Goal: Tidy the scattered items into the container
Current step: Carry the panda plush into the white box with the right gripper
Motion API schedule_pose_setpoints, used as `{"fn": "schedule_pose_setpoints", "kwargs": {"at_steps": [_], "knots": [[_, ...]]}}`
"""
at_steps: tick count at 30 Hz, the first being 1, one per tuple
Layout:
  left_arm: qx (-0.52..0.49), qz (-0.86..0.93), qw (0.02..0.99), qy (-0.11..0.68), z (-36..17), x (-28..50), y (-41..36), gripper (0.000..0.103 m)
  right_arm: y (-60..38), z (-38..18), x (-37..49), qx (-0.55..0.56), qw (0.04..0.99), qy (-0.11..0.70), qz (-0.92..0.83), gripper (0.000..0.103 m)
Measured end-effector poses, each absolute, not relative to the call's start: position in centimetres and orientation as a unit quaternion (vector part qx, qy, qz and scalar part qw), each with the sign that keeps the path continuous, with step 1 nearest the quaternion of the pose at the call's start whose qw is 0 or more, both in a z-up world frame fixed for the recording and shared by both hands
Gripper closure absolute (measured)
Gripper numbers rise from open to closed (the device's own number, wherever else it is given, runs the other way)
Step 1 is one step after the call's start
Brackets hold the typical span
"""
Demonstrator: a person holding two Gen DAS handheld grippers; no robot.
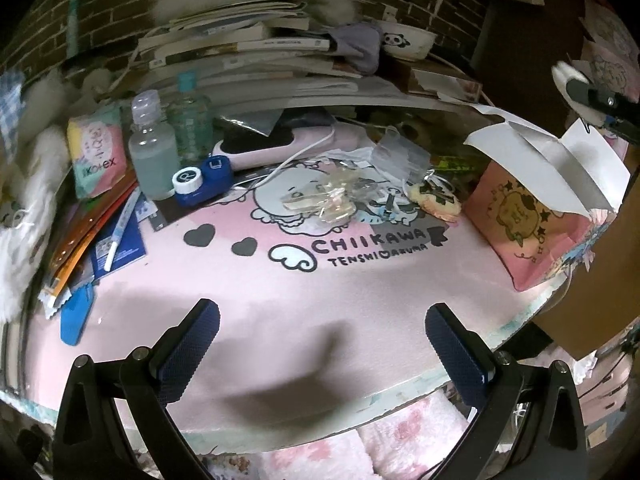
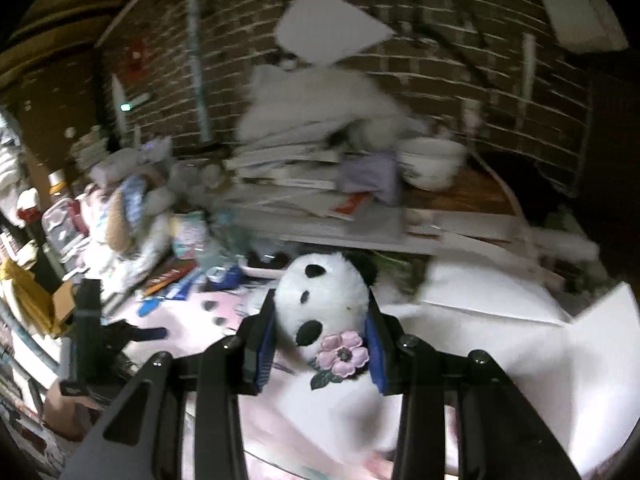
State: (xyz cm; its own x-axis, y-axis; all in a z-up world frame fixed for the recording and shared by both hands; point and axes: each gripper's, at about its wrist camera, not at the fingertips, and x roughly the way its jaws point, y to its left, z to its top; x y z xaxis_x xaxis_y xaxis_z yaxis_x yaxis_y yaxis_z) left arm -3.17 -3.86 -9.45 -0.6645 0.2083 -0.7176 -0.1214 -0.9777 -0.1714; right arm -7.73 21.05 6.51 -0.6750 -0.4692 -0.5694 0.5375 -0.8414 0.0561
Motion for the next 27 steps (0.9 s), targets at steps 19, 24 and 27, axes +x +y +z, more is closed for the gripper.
{"fn": "schedule_pose_setpoints", "kwargs": {"at_steps": [19,24,27], "knots": [[-0.417,0.902,0.104,-0.036,-10.2,-4.4,-1.3,0.0,29.6,3.0,-11.3,0.385,0.088,0.205,-0.896,0.067],[-0.418,0.901,0.109,-0.032,-10.2,-4.6,-0.9,0.0,30.0,2.3,-11.7,0.398,0.079,0.212,-0.889,0.064],[-0.419,0.9,0.114,-0.037,-10.3,-4.9,-0.9,0.0,30.4,2.5,-11.6,0.394,0.082,0.201,-0.893,0.051]]}}
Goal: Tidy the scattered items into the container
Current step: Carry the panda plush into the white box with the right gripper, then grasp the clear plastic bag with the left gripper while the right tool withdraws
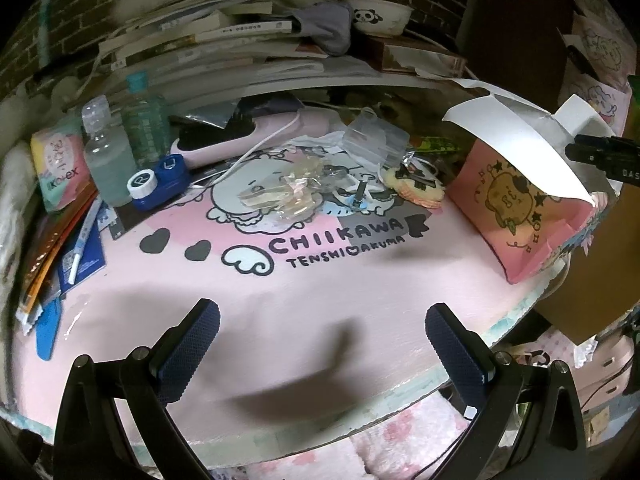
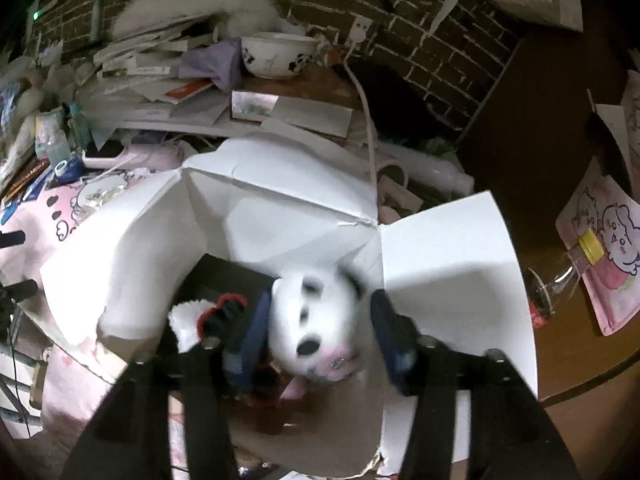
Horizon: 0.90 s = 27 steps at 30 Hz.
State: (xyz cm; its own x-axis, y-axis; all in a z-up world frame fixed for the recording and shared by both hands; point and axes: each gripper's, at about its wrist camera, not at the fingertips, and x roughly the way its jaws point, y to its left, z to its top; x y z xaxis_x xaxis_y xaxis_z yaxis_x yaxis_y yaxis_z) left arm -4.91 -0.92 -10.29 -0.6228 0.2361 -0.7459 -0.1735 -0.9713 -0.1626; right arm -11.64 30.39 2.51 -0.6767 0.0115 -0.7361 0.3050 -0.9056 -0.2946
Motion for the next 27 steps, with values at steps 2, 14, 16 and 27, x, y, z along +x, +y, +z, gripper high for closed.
{"fn": "schedule_pose_setpoints", "kwargs": {"at_steps": [2,14,16,27], "knots": [[-0.419,0.9,0.113,-0.042,-10.5,-5.3,-1.1,0.0,30.6,3.0,-11.4,0.391,0.089,0.183,-0.898,0.047],[-0.413,0.904,0.085,-0.066,-12.0,-8.7,-2.9,0.001,25.4,7.1,-2.7,0.222,0.287,0.099,-0.927,0.02],[-0.413,0.904,0.095,-0.06,-12.1,-9.3,-2.8,0.001,23.3,6.4,-1.2,0.213,0.332,0.095,-0.914,0.019],[-0.427,0.894,0.121,-0.057,-11.9,-13.1,-2.5,0.027,16.6,-0.3,1.6,0.255,0.465,0.045,-0.847,0.019]]}}
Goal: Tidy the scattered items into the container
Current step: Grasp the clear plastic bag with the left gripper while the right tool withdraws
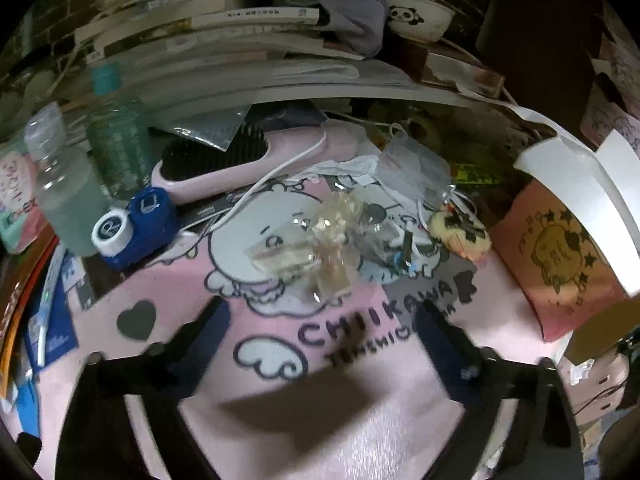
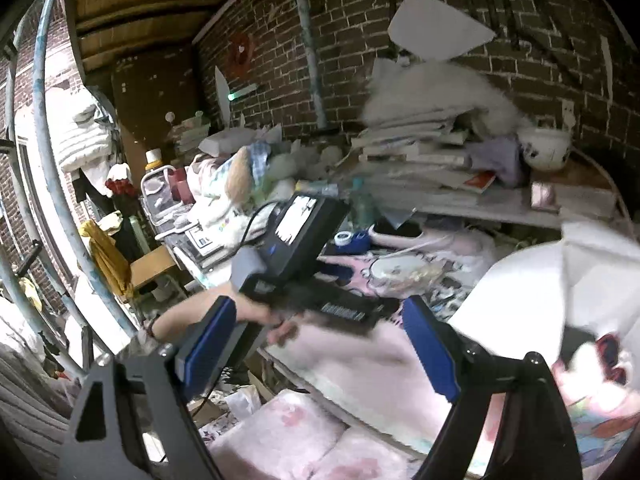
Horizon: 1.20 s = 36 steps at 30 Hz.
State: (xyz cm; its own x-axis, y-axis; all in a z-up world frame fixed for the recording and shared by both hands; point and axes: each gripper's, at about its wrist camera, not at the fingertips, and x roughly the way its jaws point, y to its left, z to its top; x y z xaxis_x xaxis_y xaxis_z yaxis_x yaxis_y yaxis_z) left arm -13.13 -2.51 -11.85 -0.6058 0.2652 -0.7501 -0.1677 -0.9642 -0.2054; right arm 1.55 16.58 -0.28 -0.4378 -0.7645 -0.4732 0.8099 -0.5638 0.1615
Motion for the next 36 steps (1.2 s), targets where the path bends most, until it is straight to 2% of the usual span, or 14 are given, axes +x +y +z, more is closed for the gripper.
{"fn": "schedule_pose_setpoints", "kwargs": {"at_steps": [1,10,14,17,28,36], "knots": [[-0.433,0.892,0.12,-0.055,-11.9,-13.6,-2.4,0.032,16.3,-0.9,1.6,0.26,0.465,0.04,-0.845,0.019],[-0.449,0.885,0.12,-0.027,-12.4,-16.4,-1.0,0.032,16.2,-5.3,-0.4,0.294,0.402,0.019,-0.867,0.019],[-0.449,0.886,0.116,-0.014,-12.4,-17.4,-0.6,0.042,16.3,-7.8,-2.4,0.342,0.397,-0.036,-0.851,0.019],[-0.446,0.887,0.122,-0.005,-12.4,-18.0,-0.1,0.05,16.0,-8.7,-3.0,0.34,0.378,-0.033,-0.86,0.019],[-0.434,0.889,0.148,-0.007,-11.9,-17.7,0.1,0.092,16.4,-9.4,-4.9,0.338,0.343,-0.04,-0.875,0.019],[-0.411,0.899,0.151,-0.029,-9.5,-15.7,-1.4,0.094,16.5,-9.3,-4.7,0.33,0.332,-0.031,-0.883,0.019]]}}
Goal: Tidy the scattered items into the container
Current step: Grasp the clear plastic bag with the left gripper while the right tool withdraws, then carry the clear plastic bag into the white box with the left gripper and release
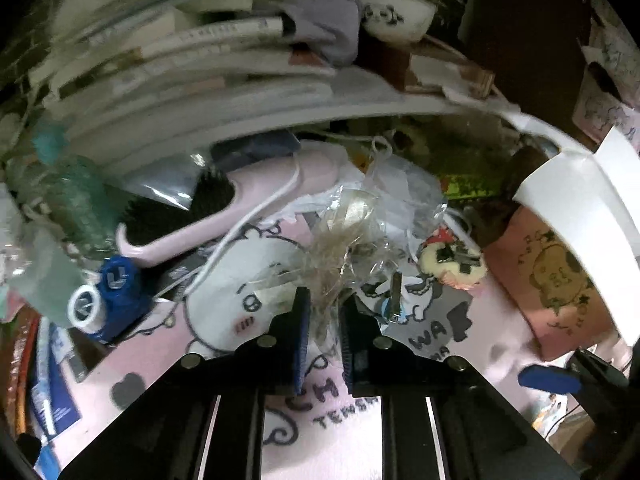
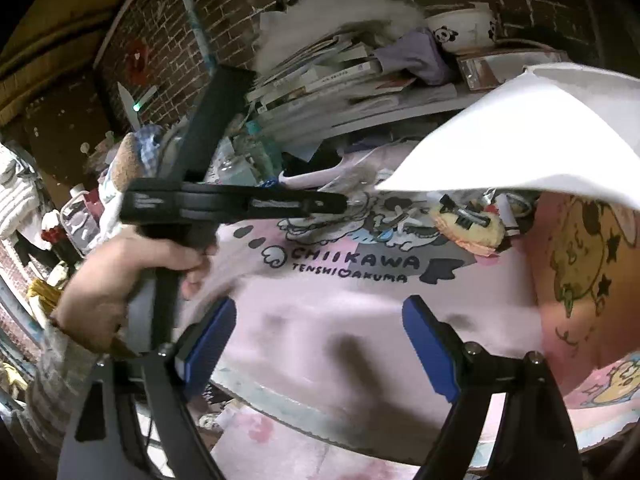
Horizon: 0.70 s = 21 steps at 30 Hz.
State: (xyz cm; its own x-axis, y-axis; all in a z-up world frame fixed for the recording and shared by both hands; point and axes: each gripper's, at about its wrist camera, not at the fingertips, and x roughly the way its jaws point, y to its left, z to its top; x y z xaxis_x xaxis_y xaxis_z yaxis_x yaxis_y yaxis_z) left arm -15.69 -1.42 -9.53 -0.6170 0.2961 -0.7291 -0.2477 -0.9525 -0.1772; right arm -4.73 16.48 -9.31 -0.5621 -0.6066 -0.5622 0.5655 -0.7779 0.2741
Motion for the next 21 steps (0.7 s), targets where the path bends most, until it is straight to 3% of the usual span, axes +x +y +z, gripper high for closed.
{"fn": "schedule_pose_setpoints", "kwargs": {"at_steps": [9,21], "knots": [[-0.372,0.911,0.177,-0.028,-4.0,-11.8,-1.4,0.094,16.4,-9.5,-5.3,0.313,0.282,-0.024,-0.907,0.019],[-0.317,0.911,0.264,0.019,2.7,-9.9,5.8,0.094,16.4,-10.2,-5.8,0.321,0.274,-0.033,-0.906,0.019]]}}
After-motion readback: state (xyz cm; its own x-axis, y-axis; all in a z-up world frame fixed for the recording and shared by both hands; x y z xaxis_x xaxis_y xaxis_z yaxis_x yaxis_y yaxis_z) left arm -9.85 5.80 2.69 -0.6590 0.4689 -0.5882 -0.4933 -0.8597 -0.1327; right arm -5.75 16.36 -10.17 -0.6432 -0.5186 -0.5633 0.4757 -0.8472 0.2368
